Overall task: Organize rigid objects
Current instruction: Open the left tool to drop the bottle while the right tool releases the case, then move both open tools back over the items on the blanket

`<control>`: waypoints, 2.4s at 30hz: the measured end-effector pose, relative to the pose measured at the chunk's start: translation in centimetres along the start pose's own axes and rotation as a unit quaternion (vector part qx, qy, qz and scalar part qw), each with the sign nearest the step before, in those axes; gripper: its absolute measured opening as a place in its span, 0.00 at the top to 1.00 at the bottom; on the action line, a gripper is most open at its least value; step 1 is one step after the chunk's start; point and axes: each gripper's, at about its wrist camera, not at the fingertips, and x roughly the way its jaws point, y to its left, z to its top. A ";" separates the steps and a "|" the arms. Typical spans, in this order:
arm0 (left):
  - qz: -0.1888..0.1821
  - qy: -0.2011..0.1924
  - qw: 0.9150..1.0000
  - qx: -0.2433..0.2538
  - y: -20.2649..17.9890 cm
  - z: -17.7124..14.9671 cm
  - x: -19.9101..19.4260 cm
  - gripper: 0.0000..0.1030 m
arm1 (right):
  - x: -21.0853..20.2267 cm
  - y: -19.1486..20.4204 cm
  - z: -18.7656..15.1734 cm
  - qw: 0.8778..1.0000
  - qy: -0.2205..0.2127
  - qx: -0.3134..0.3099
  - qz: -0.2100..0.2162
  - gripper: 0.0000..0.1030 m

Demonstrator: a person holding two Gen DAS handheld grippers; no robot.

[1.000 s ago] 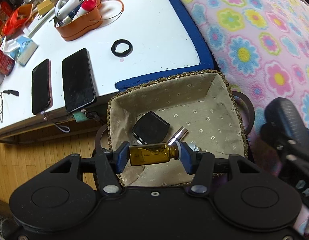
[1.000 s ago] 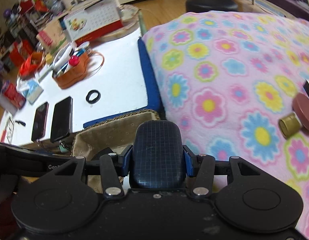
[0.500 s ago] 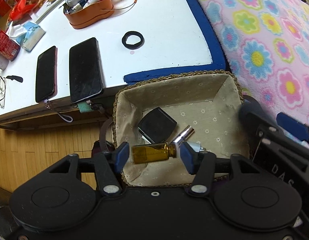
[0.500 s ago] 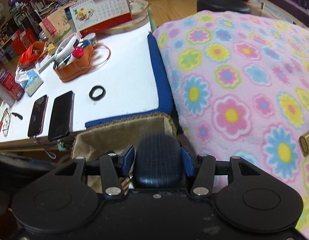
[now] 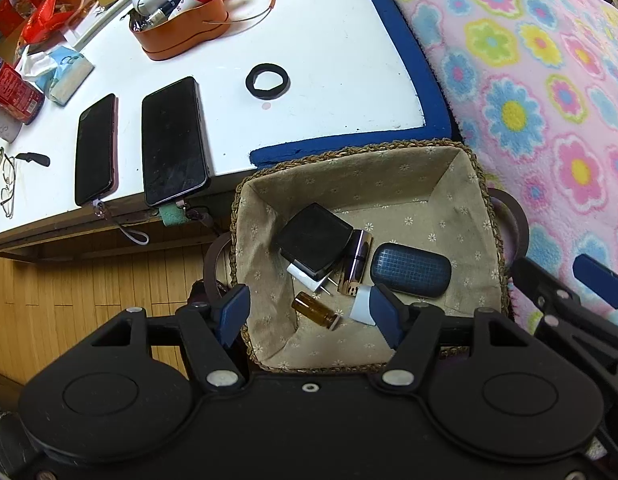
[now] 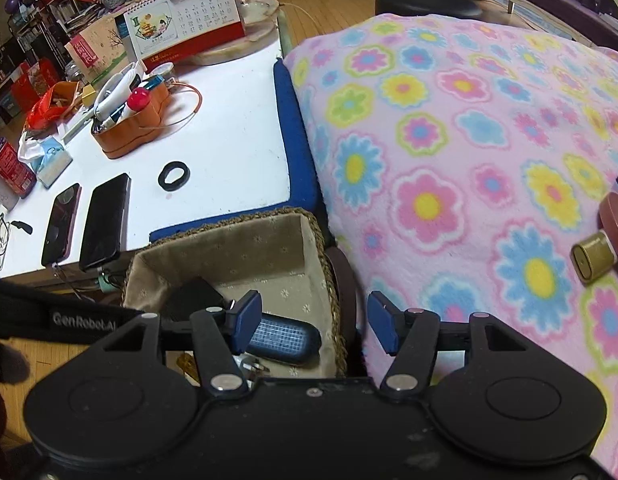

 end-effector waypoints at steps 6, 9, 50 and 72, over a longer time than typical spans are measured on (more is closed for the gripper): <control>0.001 -0.014 1.000 0.008 -0.3 -0.4 -0.7 0.40 | -0.5 0.2 -0.6 1.000 -0.004 -0.008 -0.004 0.41; 0.000 -0.019 1.000 0.012 -0.4 -0.5 -1.0 0.40 | -0.7 0.3 -1.0 1.000 -0.002 -0.011 -0.004 0.40; -0.018 -0.061 0.997 0.042 -2.0 -2.5 -2.5 0.28 | -3.1 -4.0 -4.9 0.999 -0.012 0.016 -0.050 0.23; -0.054 -0.116 0.984 0.121 -6.0 -3.3 -4.5 0.20 | -7.3 -16.4 -9.6 0.942 -0.194 0.080 -0.264 0.00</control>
